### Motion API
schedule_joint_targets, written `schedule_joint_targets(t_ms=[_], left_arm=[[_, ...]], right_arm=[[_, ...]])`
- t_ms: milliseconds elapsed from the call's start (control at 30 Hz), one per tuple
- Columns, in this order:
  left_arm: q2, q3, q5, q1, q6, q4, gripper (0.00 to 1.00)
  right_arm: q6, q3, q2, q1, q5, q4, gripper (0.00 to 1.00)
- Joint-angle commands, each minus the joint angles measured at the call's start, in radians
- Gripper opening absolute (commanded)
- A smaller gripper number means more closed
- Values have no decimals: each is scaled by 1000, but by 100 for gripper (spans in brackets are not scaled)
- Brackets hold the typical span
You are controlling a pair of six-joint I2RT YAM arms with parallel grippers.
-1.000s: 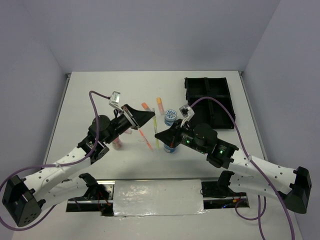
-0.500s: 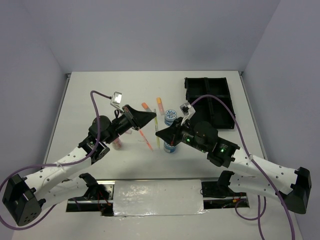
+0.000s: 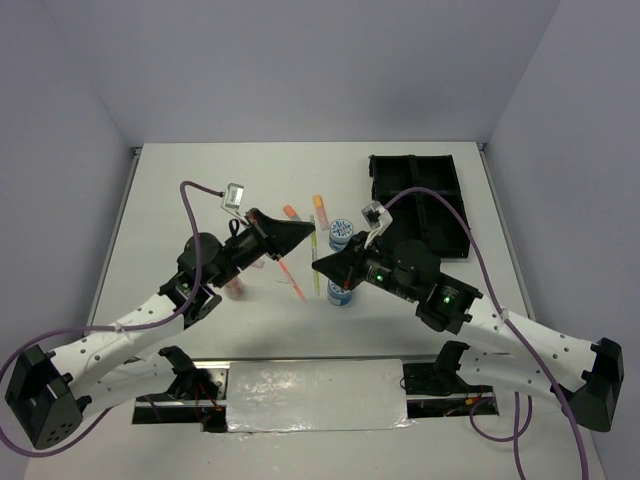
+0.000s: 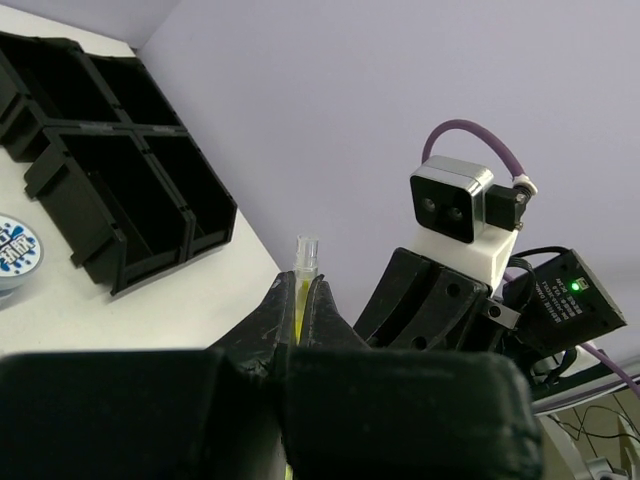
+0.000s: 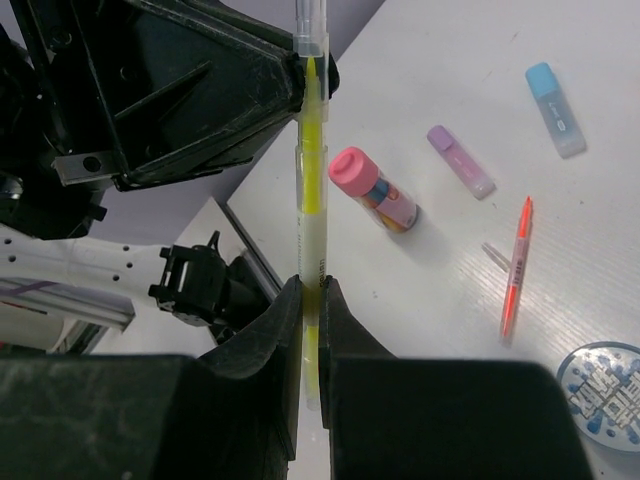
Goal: Sort the stationery into containers
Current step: Close the pen cap on the pen.
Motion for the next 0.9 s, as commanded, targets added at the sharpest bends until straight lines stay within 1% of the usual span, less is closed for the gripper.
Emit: schedule_joint_targets(t_ms=[0, 100, 233, 367, 500, 600, 867], left_arm=[[13, -15, 72, -35, 28, 13, 0], [15, -18, 75, -42, 36, 28, 0], [21, -13, 100, -47, 60, 33, 0], [18, 4, 118, -47, 100, -18, 0], [27, 27, 161, -47, 137, -50, 0], [29, 25, 175, -47, 140, -49, 0], [50, 13, 181, -58, 117, -12, 0]], right_arm=[[-12, 47, -26, -33, 40, 216, 0], [10, 34, -30, -36, 36, 262, 0], [-9, 53, -56, -50, 41, 238, 0], [-62, 91, -87, -62, 50, 164, 0], [-99, 126, -86, -83, 9, 85, 0], [-93, 94, -106, -88, 18, 117, 0], [-76, 86, -90, -100, 4, 170, 0]])
